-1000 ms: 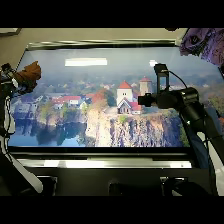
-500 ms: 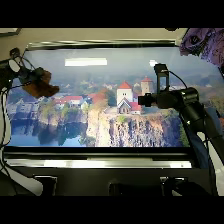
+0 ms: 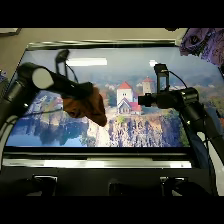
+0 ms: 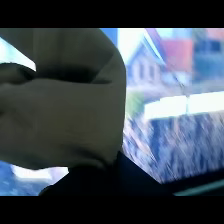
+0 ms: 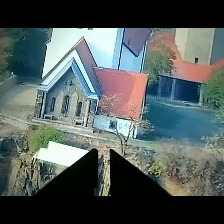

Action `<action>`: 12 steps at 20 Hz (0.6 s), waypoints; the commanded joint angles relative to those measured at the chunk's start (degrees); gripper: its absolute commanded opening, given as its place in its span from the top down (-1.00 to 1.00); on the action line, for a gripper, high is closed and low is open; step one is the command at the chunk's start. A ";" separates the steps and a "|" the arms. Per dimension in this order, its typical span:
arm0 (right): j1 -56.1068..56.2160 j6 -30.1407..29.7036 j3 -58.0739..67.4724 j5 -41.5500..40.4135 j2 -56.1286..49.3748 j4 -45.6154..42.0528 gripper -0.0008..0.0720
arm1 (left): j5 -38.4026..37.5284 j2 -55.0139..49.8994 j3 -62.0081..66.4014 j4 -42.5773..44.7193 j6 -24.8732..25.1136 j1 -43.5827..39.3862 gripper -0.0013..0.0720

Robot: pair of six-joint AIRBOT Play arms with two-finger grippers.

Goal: Fold the clothes and pants, and hang the long-sleeved shirts on hangers.

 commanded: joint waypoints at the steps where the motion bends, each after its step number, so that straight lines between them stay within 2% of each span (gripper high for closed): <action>1: 0.07 0.00 0.04 0.02 -0.04 0.02 0.68 | 4.31 -0.57 -4.33 -0.92 -6.36 -12.28 0.93; 4: 0.07 0.00 0.04 0.02 -0.04 0.02 0.68 | 7.17 -4.68 -8.09 -0.94 -8.33 -16.11 0.87; 5: 0.07 0.00 0.04 0.04 -0.04 0.02 0.68 | 5.97 -5.49 -8.02 -0.96 -8.31 -15.58 0.51; 6: 0.07 0.02 0.04 0.04 -0.04 0.04 0.68 | 4.90 -5.22 -8.00 -1.14 -7.78 -14.03 -0.09; 7: 0.07 0.04 0.04 0.04 -0.04 0.04 0.68 | 3.26 -4.17 -7.69 -1.09 -6.29 -11.61 -0.43; 8: 0.07 0.02 0.04 0.04 -0.04 0.04 0.68 | 1.75 -2.80 -7.19 -1.07 -4.13 -8.74 -0.51; 12: 0.07 0.04 0.04 0.11 -0.04 0.04 0.68 | -0.92 4.46 -6.45 -0.24 4.55 6.05 -0.50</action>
